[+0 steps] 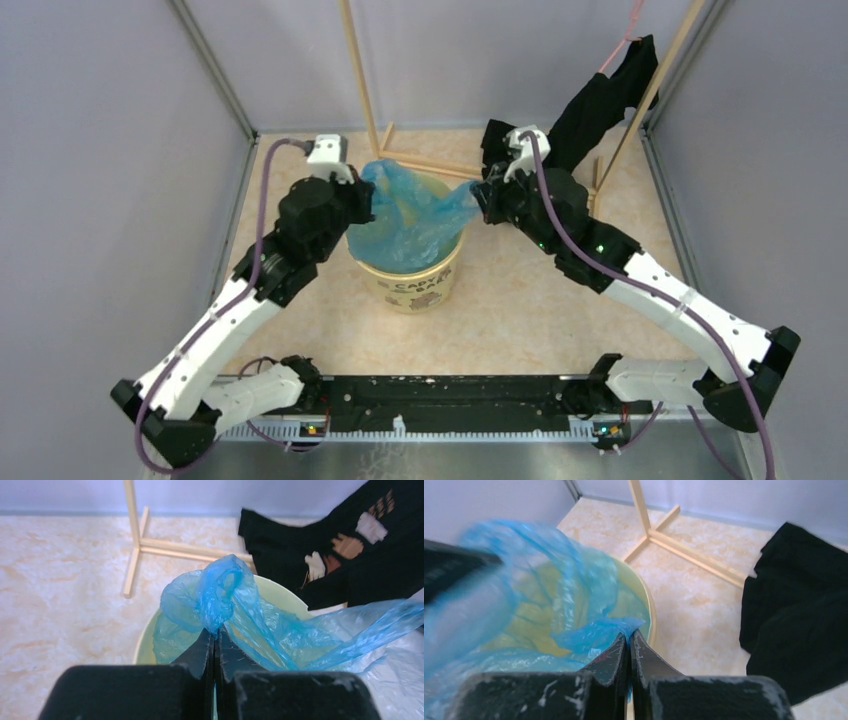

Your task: Put the trash bags into the trash bin

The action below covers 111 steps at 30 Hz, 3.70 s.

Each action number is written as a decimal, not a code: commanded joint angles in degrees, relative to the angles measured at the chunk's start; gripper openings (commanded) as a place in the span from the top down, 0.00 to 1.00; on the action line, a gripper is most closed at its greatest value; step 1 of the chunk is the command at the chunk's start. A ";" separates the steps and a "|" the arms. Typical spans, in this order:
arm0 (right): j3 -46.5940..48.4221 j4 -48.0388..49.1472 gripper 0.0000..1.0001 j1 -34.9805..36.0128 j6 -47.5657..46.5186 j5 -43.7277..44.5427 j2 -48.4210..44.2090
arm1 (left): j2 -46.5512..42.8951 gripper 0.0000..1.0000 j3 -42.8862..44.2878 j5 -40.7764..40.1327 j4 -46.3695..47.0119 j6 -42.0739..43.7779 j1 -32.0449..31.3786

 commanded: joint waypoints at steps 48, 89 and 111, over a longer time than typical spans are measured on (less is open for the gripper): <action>-11.09 10.13 1.00 -0.04 9.28 -16.86 -6.64 | 4.90 0.41 18.65 -11.93 -33.61 -14.06 -30.27; -2.56 3.42 1.00 -0.13 2.00 -8.90 4.58 | 0.18 1.00 -5.66 14.37 6.57 -6.38 5.42; -11.83 -0.21 0.42 -0.06 27.64 -13.06 -9.11 | -31.76 0.98 -28.15 11.00 10.39 -19.28 5.52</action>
